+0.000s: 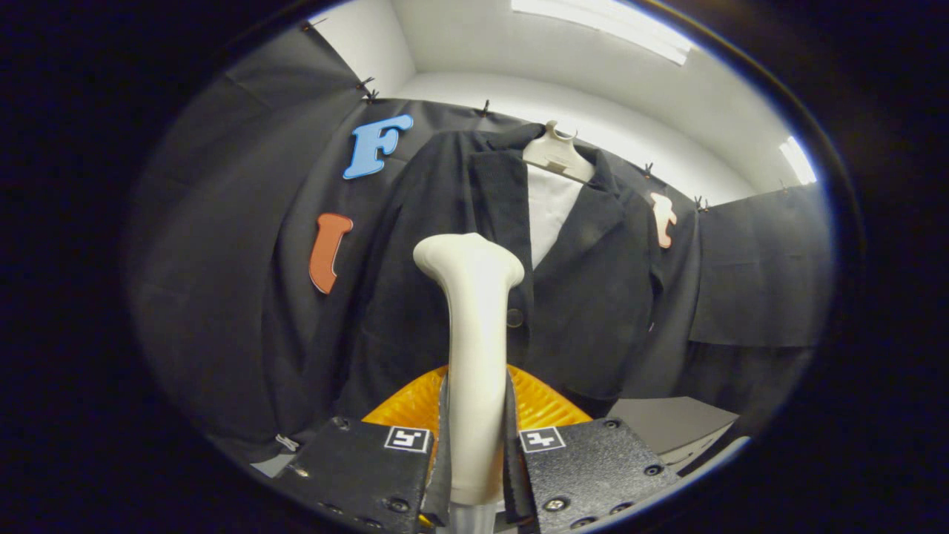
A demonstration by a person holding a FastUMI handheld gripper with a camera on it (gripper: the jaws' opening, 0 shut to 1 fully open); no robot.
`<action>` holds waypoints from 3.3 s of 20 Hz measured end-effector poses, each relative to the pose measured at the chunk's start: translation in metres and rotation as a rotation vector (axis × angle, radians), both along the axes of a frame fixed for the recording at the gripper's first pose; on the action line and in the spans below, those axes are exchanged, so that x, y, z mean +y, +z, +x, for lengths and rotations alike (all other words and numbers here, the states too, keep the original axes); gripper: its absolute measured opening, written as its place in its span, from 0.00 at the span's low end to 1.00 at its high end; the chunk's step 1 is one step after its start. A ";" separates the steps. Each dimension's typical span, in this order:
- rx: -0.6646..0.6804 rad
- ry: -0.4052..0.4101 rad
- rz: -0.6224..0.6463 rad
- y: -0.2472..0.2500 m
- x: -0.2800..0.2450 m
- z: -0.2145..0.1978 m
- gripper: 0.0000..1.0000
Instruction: Iron the clothes twice with a garment steamer, once on the left side and once on the right side.
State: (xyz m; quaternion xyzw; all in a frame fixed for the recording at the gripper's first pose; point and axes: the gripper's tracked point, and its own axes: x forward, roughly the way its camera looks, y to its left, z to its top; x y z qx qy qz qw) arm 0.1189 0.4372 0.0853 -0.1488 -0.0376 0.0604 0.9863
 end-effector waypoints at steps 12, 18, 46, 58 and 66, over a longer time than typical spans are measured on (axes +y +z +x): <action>0.149 -0.005 -0.041 -0.081 -0.012 -0.023 0.31; 0.216 -0.001 -0.069 -0.113 -0.018 -0.029 0.31; 0.473 0.038 -0.125 -0.211 -0.134 -0.153 0.31; 0.529 -0.126 -0.075 -0.190 -0.325 -0.217 0.31; 0.571 -0.132 -0.035 -0.182 -0.425 -0.257 0.31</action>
